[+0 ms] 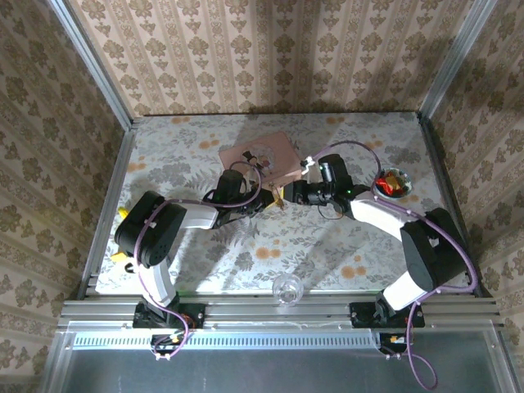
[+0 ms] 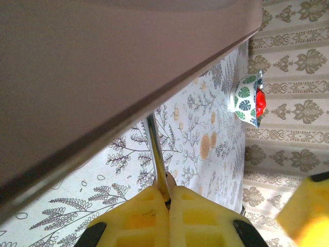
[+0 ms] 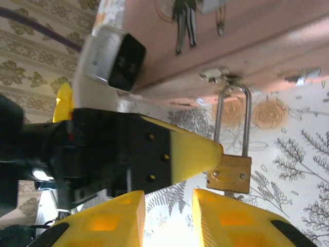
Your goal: Unlock a padlock with a key
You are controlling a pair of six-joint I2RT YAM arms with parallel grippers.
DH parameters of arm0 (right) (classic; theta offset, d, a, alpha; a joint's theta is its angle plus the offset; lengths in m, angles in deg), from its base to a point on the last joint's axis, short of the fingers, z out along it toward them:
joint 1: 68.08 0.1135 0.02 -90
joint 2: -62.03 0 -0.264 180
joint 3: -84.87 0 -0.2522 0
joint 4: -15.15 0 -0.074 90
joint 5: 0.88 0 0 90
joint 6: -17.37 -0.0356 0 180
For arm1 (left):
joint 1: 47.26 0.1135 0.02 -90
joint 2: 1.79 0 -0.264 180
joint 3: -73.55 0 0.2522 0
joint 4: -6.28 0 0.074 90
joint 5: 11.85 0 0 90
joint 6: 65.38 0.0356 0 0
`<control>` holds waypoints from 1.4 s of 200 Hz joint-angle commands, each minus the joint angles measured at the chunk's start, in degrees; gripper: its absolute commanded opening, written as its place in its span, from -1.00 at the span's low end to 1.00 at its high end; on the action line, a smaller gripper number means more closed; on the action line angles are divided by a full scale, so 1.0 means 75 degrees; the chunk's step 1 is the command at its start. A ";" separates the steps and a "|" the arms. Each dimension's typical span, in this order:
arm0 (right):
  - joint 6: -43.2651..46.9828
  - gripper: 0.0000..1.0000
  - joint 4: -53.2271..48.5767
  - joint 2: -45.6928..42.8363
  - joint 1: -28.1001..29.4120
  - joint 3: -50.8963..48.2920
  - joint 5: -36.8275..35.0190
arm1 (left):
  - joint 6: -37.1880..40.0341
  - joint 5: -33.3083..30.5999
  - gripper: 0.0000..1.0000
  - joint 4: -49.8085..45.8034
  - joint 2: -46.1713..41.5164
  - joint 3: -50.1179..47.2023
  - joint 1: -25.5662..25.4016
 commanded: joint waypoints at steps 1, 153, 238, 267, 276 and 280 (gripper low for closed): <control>0.0293 -0.41 -0.0223 -0.0114 0.0107 -0.0141 -0.0336 | -0.0277 0.0206 -1.00 -0.1028 0.0116 -0.0232 0.0001; 0.2449 -0.34 -0.2903 0.0762 0.2345 0.1354 -0.5161 | -0.0293 0.0224 -1.00 -0.1013 0.0111 -0.0210 -0.0003; 0.2568 -0.32 -0.2816 0.1467 0.2467 0.1732 -0.5759 | -0.0283 0.0237 -1.00 -0.1002 0.0120 -0.0221 -0.0003; 0.2592 -0.34 -0.2804 0.1656 0.2465 0.1836 -0.5856 | -0.0280 0.0247 -1.00 -0.1000 0.0133 -0.0210 0.0003; 0.2601 -0.35 -0.2810 0.1697 0.2462 0.1853 -0.5890 | -0.0278 0.0256 -1.00 -0.1001 0.0133 -0.0210 -0.0002; 0.2603 -0.35 -0.2810 0.1713 0.2468 0.1857 -0.5915 | -0.0286 0.0248 -1.00 -0.1001 0.0133 -0.0210 -0.0005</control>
